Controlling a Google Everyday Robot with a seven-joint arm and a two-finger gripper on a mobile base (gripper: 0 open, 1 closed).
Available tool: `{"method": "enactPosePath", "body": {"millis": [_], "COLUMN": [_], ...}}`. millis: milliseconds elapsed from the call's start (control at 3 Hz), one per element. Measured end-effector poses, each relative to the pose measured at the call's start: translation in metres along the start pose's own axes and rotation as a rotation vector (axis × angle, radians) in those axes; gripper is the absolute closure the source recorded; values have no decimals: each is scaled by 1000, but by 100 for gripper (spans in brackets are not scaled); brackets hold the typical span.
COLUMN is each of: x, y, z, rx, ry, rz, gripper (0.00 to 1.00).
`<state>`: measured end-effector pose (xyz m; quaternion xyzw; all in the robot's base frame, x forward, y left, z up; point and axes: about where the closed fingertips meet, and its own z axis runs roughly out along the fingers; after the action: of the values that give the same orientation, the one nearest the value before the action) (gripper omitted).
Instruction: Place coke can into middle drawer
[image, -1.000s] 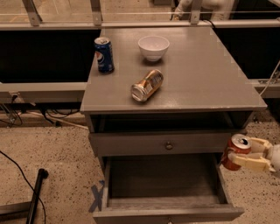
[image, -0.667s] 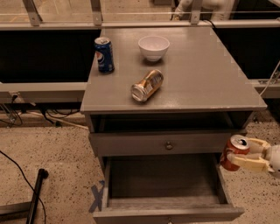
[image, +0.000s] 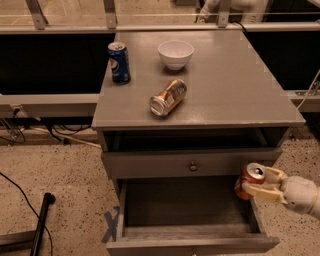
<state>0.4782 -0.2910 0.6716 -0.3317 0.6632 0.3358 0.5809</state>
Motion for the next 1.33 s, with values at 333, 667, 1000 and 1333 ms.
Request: {"method": "enactPosePath", "body": {"millis": [333,667,1000,1333], "x": [42,69,69,106], "y": [5,8,8,8], "z": [22,37,38,53], "rx": [33,40,40,12], "ry": [-64,-125,-125,-100], "rz": [-63,-120,-121,-82], "gripper": [100,100,100,100]}}
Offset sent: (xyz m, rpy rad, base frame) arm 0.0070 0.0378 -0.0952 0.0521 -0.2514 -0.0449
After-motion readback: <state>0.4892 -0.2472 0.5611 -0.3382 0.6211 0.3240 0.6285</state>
